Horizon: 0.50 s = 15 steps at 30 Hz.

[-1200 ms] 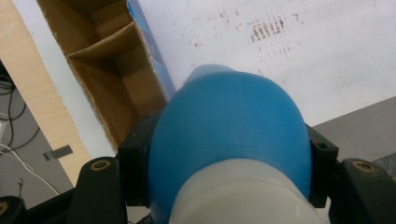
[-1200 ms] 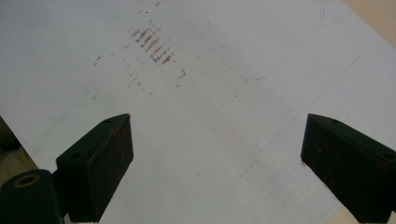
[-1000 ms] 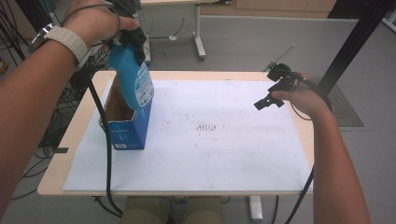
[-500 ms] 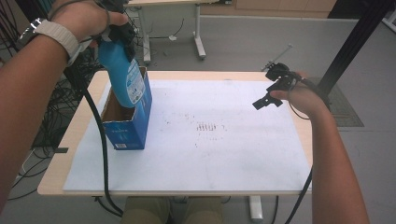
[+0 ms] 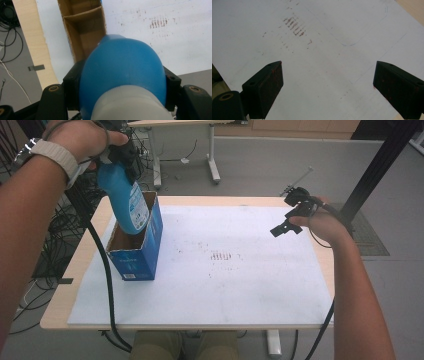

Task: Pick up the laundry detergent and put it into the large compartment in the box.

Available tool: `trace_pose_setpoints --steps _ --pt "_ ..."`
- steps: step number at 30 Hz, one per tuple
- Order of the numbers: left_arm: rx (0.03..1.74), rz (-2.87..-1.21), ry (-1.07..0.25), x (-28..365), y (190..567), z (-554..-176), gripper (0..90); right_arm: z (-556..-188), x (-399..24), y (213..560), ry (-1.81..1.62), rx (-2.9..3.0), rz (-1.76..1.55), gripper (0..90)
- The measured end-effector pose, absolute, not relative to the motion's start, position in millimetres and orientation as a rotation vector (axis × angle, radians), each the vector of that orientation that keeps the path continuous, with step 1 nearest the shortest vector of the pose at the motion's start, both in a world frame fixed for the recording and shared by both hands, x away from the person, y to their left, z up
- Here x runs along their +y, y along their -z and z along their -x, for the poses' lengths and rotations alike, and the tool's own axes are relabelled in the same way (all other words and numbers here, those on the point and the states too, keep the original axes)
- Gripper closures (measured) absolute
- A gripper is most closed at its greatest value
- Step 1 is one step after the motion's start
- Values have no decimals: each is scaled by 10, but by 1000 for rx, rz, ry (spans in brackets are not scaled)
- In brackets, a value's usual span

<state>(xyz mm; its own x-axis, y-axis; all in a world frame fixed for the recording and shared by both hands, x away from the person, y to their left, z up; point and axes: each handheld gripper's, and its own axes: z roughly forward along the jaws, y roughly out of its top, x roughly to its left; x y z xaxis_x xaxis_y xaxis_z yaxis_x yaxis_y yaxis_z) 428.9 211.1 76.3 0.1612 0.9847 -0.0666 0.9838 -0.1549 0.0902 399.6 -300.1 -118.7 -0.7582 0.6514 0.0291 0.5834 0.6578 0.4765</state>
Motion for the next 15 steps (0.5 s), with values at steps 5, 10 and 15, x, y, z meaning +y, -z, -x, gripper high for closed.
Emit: trace_pose_setpoints --steps 5,10,15 --pt "1979 -2287 2 2175 -758 -4311 372 -4007 -2996 1193 -708 2729 -1016 91" --pt "2011 -2256 -3 2246 -754 -4320 372 -4011 -3009 1192 -714 2728 -1017 91" --pt "2037 -2233 -10 2312 -729 -4336 371 -4013 -3005 1193 -714 2729 -1013 91"
